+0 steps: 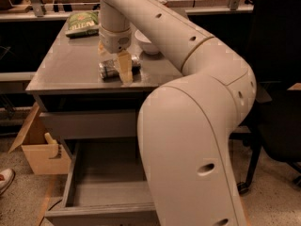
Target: Place redbull can into middle drawer
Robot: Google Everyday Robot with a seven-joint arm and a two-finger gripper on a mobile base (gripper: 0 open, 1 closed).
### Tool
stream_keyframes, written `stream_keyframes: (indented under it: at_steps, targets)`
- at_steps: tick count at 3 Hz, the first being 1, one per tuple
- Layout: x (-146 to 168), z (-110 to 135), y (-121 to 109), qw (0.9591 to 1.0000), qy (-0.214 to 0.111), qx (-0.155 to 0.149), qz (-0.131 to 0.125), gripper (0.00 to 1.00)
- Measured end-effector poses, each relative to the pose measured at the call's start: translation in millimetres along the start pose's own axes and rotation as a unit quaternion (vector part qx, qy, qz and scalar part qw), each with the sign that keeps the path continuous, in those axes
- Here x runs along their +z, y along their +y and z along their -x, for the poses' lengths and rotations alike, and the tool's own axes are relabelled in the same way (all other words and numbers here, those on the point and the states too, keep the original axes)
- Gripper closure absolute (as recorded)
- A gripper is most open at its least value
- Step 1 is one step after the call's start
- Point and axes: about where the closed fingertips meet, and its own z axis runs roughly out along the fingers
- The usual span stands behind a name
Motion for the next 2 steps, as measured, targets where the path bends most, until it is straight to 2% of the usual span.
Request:
stream_keyframes:
  at_steps: [2]
  targets:
    - [8.4,-6.9,-2.2,0.9999,0.000,0.011,0.009,0.62]
